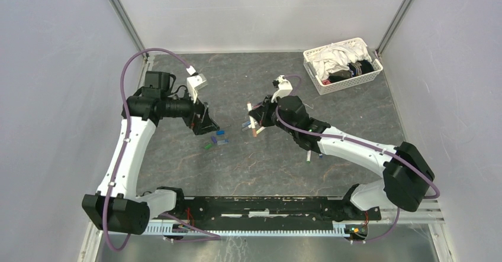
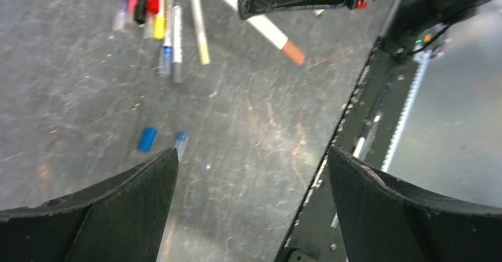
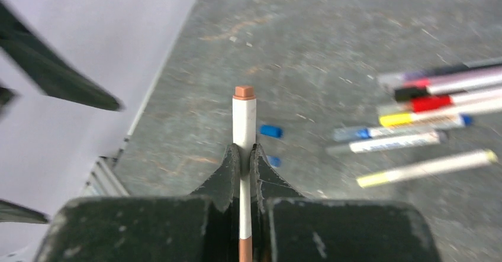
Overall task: Open the pen caps
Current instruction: Pick up the pen from the center of the board, then open the pen cap from the pen.
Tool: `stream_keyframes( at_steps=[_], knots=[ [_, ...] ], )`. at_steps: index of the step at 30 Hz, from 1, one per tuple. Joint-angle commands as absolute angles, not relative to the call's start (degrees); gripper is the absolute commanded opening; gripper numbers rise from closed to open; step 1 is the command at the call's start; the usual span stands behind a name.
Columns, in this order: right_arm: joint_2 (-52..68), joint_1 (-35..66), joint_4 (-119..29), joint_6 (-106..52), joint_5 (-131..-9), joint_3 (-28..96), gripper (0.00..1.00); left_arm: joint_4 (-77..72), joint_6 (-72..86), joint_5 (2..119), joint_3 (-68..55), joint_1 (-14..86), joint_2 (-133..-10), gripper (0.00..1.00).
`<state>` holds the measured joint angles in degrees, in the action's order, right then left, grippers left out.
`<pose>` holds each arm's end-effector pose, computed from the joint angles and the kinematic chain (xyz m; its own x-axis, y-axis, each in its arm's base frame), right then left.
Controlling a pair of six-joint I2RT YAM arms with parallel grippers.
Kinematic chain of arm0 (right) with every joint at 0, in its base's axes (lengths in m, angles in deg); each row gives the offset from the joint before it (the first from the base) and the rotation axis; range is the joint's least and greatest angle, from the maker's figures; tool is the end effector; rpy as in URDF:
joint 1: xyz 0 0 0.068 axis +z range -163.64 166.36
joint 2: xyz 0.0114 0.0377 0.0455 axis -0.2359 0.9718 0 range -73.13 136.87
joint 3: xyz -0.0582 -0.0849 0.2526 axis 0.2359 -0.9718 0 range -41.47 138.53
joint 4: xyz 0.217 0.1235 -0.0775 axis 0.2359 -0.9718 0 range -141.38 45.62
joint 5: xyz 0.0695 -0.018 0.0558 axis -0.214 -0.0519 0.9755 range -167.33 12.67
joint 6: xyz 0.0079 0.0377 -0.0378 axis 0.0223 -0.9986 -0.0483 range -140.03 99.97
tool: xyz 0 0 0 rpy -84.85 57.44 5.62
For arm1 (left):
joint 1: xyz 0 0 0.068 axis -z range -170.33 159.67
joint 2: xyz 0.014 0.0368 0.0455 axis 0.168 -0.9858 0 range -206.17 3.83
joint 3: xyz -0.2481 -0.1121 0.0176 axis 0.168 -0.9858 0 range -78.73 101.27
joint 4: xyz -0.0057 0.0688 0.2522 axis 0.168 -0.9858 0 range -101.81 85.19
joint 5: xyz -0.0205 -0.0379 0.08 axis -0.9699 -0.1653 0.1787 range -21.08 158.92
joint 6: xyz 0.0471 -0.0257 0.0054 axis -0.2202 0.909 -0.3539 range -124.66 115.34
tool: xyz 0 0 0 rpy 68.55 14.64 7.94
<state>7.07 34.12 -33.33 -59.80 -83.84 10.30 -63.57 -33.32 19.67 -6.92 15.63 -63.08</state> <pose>0.2204 0.2368 0.2770 -0.5783 0.3084 -0.7553 -0.3812 0.7164 0.5844 0.2088 -0.0490 0.3585 -0.4593 0.3627 -0.8109 0.8346 0.4887 -0.2541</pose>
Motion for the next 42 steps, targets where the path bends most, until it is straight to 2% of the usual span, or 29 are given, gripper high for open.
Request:
stream_keyframes(
  at_steps=[1, 5, 11, 21, 24, 29, 31, 36, 37, 40, 42],
  knots=[
    [7.2, 37.4, -25.59, -61.13, -85.22, 16.18, 0.0, -59.06, -26.13, 7.57, -7.63, 15.39, -63.68, 1.0],
    [6.67, 39.89, -18.18, -62.72, -88.48, 15.05, 0.0, -56.09, -24.31, 2.47, -9.83, 15.39, -62.44, 1.0],
    [8.74, 44.45, -15.79, -62.31, -95.68, 18.43, 0.0, -51.04, -18.47, -1.95, -12.02, 15.52, -61.74, 1.0],
    [11.42, 47.4, -12.76, -62.36, -100.54, 21.72, 0.0, -51.66, -18.63, -4.22, -13.6, 15.8, -62.44, 0.88],
    [11.68, 47.91, -12.4, -62.06, -100.71, 22.24, 0.0, -51.66, -18.95, -4.03, -13.9, 15.83, -62.67, 0.78],
    [11.19, 48.38, -11.48, -63.42, -100.55, 21.62, 0.0, -51.72, -19.56, -3.21, -14.02, 15.83, -64.06, 0.56],
    [11.07, 48.53, -10.94, -64.11, -100.62, 21.37, 0.0, -51.72, -19.49, -3.08, -14.12, 15.83, -64.88, 0.45],
    [11.66, 48.87, -13.22, -65.71, -99.9, 22.73, 0.0, -57.62, -24.18, -1.89, -11.98, 15.83, -66.3, 0.08],
    [11.77, 49.04, -13.55, -65.81, -99.34, 22.94, 0.0, -58.93, -25.42, -0.6, -11.41, 15.85, -66.34, 0.03],
    [11.26, 49.27, -15.29, -65.32, -98.38, 22.65, 0.01, -62.54, -30.19, 3.66, -10.46, 15.83, -66.45, 0.02],
    [10.19, 49.23, -16.56, -64.46, -98.08, 21.95, 0.08, -64.63, -33.62, 6.35, -9.94, 15.85, -66.83, 0.02]
  ],
)
